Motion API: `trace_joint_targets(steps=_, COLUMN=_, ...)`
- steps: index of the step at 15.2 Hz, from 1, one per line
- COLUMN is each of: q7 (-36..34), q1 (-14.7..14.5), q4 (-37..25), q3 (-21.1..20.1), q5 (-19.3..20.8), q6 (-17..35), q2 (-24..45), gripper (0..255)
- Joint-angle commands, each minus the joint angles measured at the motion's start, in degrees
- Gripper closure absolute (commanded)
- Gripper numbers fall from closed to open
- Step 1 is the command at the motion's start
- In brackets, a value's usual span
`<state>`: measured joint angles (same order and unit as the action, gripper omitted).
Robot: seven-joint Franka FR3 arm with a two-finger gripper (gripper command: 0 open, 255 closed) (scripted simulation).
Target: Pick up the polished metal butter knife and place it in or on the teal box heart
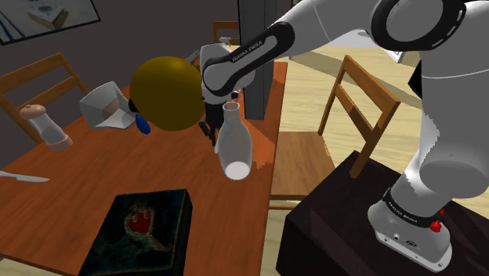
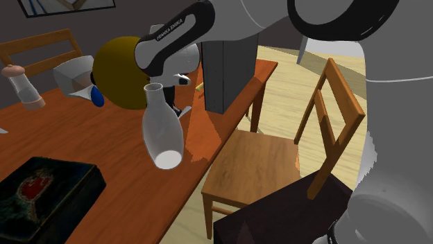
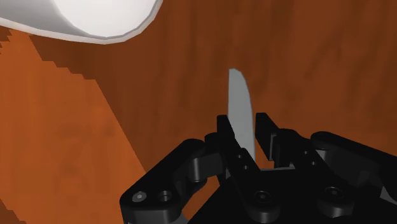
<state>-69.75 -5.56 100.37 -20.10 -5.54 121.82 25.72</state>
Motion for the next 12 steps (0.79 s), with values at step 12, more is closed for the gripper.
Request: trace_joint_targets(steps=12, q7=-0.8, q1=0.5, q4=-4.2, q3=-0.6, q5=-0.9, q6=-8.3, q2=-4.2, gripper=255)
